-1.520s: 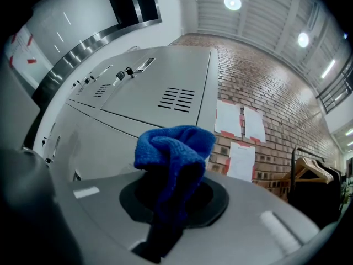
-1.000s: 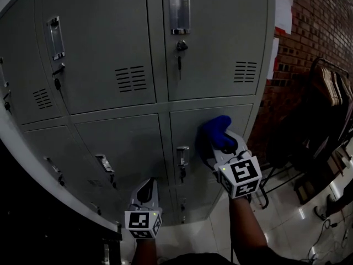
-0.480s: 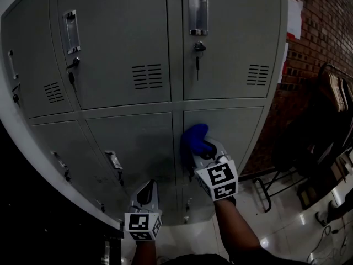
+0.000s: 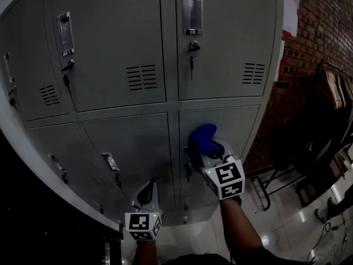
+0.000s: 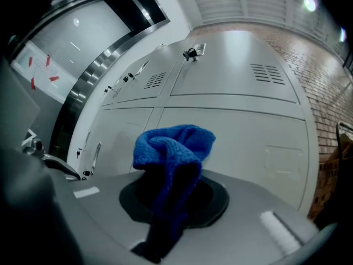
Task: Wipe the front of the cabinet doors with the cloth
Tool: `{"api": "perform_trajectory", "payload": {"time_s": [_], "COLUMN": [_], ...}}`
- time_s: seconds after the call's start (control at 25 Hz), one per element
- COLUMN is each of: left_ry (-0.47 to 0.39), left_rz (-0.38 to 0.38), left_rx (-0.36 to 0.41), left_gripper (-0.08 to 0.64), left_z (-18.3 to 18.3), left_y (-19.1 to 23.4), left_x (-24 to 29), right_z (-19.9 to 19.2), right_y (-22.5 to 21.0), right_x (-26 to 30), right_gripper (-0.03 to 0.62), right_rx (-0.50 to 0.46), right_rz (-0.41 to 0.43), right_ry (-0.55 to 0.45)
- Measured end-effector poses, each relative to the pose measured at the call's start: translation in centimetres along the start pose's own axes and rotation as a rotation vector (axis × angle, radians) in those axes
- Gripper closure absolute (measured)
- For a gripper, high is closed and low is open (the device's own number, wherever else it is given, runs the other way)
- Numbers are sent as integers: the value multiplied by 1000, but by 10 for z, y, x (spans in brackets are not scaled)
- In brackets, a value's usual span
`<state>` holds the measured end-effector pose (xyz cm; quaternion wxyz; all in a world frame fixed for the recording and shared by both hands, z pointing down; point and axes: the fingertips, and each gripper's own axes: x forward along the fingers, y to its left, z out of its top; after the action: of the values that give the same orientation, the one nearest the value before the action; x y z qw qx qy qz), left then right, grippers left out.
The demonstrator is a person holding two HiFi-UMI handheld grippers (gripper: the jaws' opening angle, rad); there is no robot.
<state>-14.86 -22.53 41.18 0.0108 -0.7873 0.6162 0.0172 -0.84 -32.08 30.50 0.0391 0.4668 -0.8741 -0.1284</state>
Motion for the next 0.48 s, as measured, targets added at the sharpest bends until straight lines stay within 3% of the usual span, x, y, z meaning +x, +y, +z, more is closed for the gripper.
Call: {"api": "perform_trajectory", "payload": {"time_s": [0.48], "left_ry": [-6], "left_rz": [-7], "left_rx": [9], "left_gripper": [546], "left_z": [6], "left_y": [-7], "left_x": [3], "right_z": [-24], "right_y": [-73], "right_x": [-33], "right_gripper": [537], "right_rx": [-5], "right_rz": [-150], "right_ry": [52]}}
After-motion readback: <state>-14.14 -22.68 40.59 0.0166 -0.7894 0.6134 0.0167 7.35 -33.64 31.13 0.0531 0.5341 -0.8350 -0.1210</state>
